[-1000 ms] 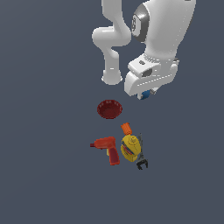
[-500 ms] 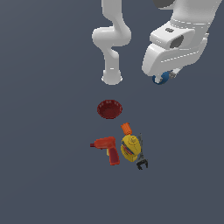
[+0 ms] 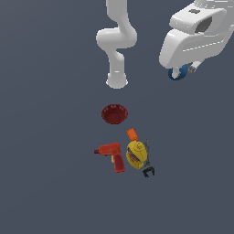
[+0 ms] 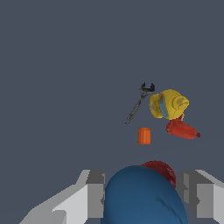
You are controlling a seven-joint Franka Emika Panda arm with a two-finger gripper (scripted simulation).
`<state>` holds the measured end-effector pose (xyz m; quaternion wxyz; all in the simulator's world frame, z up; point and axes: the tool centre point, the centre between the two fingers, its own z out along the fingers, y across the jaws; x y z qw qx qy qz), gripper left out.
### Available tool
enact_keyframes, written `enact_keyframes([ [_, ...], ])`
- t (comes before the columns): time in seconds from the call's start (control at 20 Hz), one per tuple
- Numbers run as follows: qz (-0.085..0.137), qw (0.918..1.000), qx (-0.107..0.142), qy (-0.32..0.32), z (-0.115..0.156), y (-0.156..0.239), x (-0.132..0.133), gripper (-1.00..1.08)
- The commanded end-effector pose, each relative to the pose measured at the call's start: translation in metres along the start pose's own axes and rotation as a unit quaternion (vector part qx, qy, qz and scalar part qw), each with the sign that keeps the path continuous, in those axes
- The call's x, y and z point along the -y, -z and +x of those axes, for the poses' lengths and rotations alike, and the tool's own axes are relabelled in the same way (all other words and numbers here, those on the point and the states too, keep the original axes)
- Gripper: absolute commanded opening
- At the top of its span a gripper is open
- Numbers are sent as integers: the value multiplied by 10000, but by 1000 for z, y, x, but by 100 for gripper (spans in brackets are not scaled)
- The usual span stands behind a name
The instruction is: Pick up a designated object from a clutter of objects.
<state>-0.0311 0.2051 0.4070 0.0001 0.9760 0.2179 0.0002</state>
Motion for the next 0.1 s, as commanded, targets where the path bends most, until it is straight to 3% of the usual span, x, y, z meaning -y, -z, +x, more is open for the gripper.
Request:
enact_keyframes([
  [0.0,0,10000,-1,-2,1,3,1,-100],
  [0.05,0,10000,-1,-2,1,3,1,-100],
])
